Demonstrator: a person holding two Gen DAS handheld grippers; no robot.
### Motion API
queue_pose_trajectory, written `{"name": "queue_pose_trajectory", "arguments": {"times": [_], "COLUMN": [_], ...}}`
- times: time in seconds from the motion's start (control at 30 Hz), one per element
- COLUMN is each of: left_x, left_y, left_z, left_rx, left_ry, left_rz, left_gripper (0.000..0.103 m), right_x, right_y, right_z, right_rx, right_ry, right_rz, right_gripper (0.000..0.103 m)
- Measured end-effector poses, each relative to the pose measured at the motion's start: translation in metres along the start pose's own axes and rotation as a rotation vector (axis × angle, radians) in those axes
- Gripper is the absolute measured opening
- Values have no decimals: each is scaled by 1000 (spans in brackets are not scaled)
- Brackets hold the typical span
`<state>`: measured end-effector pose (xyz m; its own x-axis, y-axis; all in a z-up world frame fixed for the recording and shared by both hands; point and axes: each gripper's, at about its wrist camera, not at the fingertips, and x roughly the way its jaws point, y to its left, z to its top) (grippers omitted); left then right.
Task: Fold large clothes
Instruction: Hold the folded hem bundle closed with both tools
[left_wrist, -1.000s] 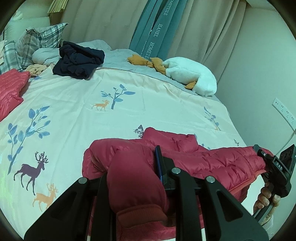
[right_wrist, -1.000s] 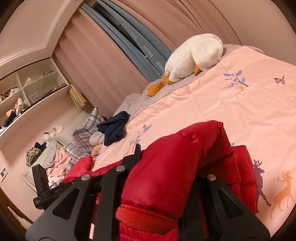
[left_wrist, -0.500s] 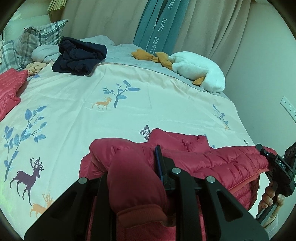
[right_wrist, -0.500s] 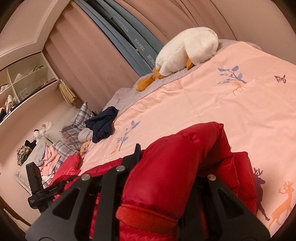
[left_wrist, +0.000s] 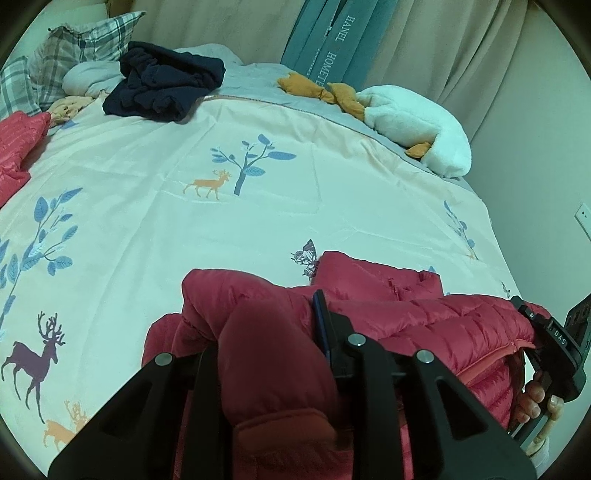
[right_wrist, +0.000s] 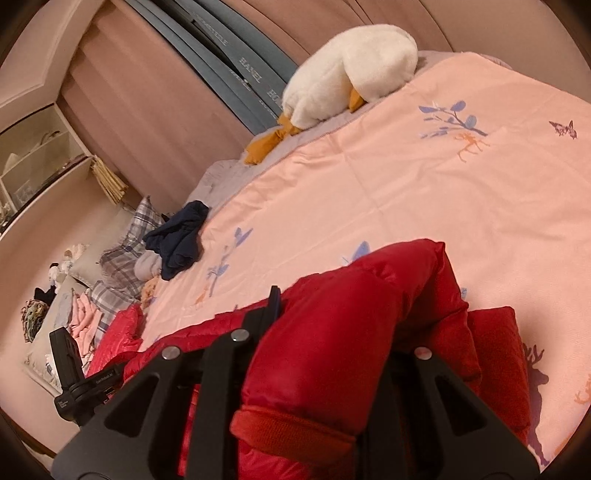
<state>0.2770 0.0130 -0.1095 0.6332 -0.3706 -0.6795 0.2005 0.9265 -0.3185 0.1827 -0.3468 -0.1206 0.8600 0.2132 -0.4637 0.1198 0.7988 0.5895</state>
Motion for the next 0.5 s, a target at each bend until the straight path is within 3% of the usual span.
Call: {"name": "queue_pose_trajectory", "arguments": {"times": [0.5], "left_x": [30], "left_y": [2], "left_z": [7], "left_rx": [0], "left_ry": [39], "left_rz": [14], "left_gripper": [24], "right_x": [22], "right_y": [-11], "right_z": [3], "right_rx": [24], "right_ry": [29], "right_rz": [-26], "right_gripper": [18]}}
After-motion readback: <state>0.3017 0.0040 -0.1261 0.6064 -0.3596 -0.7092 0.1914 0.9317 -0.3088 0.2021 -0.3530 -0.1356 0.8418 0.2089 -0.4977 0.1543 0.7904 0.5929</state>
